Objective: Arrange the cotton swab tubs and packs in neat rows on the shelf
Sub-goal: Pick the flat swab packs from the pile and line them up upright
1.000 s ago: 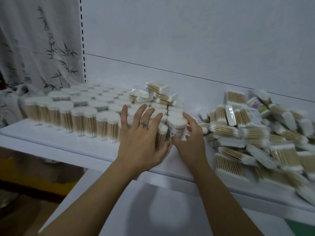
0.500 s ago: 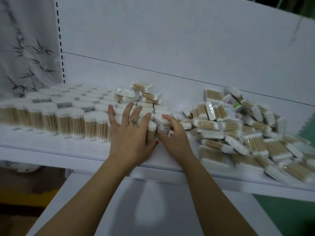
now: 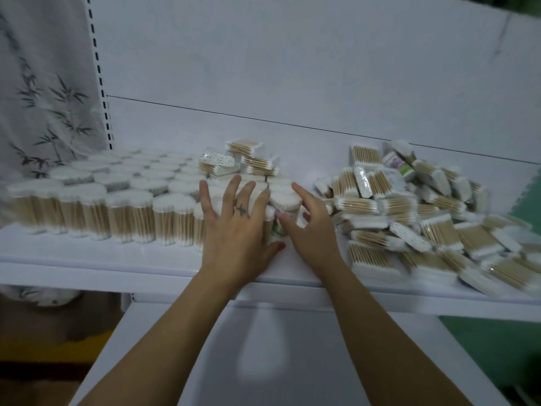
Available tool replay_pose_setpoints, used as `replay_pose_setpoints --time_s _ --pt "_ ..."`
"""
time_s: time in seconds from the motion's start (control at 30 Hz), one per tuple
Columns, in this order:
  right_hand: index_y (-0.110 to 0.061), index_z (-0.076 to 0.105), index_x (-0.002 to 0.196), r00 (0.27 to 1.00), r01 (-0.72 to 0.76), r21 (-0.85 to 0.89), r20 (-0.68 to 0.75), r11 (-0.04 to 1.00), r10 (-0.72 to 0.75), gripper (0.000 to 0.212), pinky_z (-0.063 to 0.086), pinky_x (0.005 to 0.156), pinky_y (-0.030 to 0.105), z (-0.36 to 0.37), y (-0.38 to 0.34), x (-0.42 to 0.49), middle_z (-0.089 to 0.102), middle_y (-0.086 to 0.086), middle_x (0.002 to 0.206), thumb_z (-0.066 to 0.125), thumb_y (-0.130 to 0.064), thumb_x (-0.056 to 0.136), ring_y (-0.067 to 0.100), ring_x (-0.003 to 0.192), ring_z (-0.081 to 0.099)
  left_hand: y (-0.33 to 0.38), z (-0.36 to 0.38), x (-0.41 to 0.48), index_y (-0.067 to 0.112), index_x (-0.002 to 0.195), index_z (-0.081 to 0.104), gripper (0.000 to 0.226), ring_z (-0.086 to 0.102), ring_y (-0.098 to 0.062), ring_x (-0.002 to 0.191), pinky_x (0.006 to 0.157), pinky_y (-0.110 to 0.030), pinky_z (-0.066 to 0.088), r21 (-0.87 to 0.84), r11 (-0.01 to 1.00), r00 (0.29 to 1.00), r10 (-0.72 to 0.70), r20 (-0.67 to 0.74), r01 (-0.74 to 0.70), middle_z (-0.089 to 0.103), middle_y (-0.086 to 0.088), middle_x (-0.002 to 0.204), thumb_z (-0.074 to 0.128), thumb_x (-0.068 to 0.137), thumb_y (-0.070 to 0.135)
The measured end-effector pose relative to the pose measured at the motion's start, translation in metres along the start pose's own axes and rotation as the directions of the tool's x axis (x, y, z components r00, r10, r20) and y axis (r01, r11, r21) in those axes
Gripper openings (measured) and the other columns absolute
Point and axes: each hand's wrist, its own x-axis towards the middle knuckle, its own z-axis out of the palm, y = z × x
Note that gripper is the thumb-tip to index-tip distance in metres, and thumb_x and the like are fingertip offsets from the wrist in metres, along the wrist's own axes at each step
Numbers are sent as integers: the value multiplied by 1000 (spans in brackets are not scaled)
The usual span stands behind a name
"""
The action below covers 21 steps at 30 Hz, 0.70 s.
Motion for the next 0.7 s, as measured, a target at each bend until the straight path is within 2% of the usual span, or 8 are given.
replay_pose_setpoints --time_s 0.17,0.37,0.5,0.57,0.7 --pt "-22 52 137 997 49 -45 -57 998 -52 58 43 105 40 -16 -13 -12 52 -2 136 72 -33 84 11 126 47 3 -6 2 14 132 54 86 32 -35 141 112 -65 -3 -61 997 998 44 -43 -47 54 -12 138 72 66 66" --pt "-21 55 134 986 123 -268 -75 956 -148 52 37 104 24 -67 -23 -11 54 1 135 72 -18 85 11 126 46 26 -20 21 13 128 58 66 38 -35 137 113 -67 10 -123 977 975 155 -157 -175 57 -12 134 59 81 59" --pt "-14 56 133 985 134 -459 -35 878 -169 53 39 107 40 -108 -16 -7 56 8 134 73 -17 83 23 127 48 55 -18 37 14 121 63 53 42 -34 134 113 -65 12 -185 960 970 182 -160 -211 60 -11 128 54 84 51" --pt "-15 53 135 995 88 -533 0 842 -104 55 37 109 41 -132 -15 -3 54 6 136 74 -18 84 22 129 46 74 -15 47 13 116 65 50 46 -35 129 112 -65 15 -228 947 970 201 -134 -228 63 -11 122 56 81 48" --pt "-25 52 136 996 -10 -635 63 772 66 56 32 106 31 -172 -7 6 50 -1 139 72 -25 85 17 129 43 111 -11 66 13 114 67 50 53 -33 120 110 -65 20 -320 913 967 238 -88 -254 67 -10 115 58 77 45"
